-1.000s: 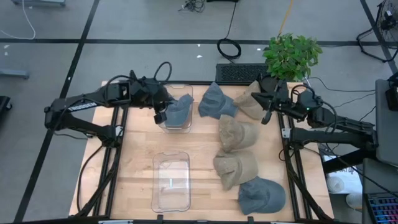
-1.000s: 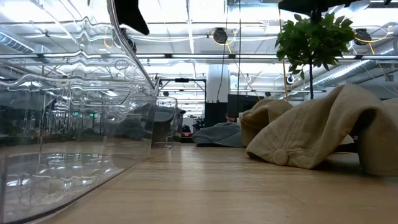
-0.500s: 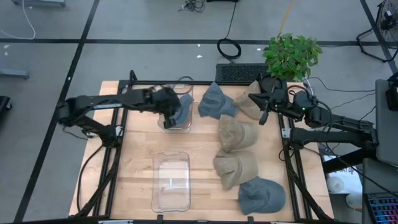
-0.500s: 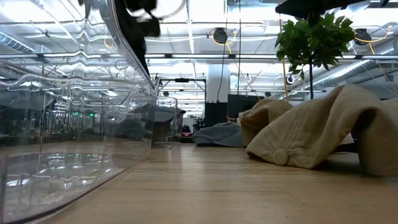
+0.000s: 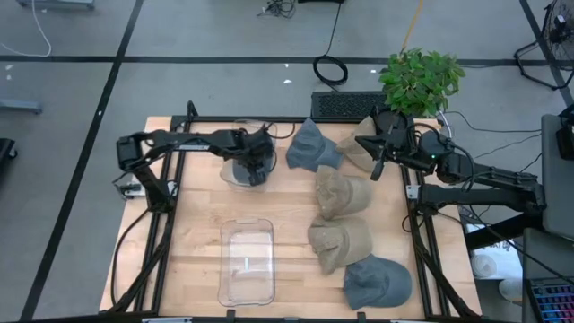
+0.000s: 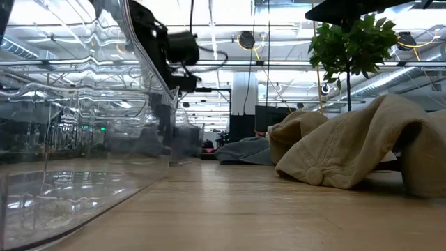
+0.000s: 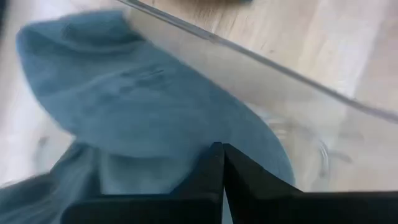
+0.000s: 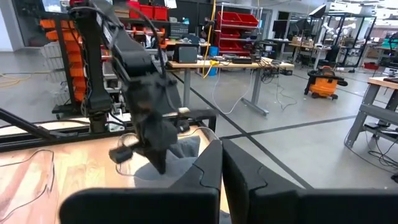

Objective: Stack caps by color
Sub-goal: Put the top right blue cap into the top transparent bin, then stack the top blue cap on the blue cap in the top transparent bin

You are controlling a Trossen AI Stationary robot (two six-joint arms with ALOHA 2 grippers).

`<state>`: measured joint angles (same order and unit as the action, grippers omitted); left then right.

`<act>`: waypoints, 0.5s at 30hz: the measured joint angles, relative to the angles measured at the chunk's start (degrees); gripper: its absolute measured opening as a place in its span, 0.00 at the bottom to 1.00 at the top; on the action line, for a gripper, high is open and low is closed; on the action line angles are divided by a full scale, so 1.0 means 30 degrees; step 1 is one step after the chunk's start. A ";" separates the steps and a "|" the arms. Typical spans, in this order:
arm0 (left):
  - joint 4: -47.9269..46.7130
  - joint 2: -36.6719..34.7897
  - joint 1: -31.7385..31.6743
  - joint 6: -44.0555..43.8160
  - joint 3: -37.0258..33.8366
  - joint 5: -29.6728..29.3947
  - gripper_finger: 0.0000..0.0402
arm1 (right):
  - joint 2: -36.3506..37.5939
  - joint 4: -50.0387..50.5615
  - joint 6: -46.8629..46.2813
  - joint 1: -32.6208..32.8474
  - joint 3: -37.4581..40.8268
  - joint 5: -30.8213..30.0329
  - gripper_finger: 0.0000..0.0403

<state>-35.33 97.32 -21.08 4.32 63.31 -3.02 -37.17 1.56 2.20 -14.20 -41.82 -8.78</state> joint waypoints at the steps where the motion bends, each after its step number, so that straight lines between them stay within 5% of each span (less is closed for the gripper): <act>1: 0.0287 0.0330 -0.0007 -0.0124 0.0014 0.0200 0.02 | 0.0006 0.0000 -0.0002 0.0001 0.0000 0.0000 0.00; 7: 0.0658 0.0364 0.0036 -0.0225 0.0013 0.0325 0.02 | 0.0002 0.0000 -0.0002 -0.0005 0.0000 0.0007 0.00; 15: 0.0596 -0.3611 0.0039 0.0002 -0.0036 -0.0321 0.04 | 0.0001 0.0000 -0.0047 -0.0005 0.0000 0.0007 0.00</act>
<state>-33.54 86.48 -20.96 4.33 63.20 -3.99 -37.16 1.56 2.06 -14.22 -41.82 -8.75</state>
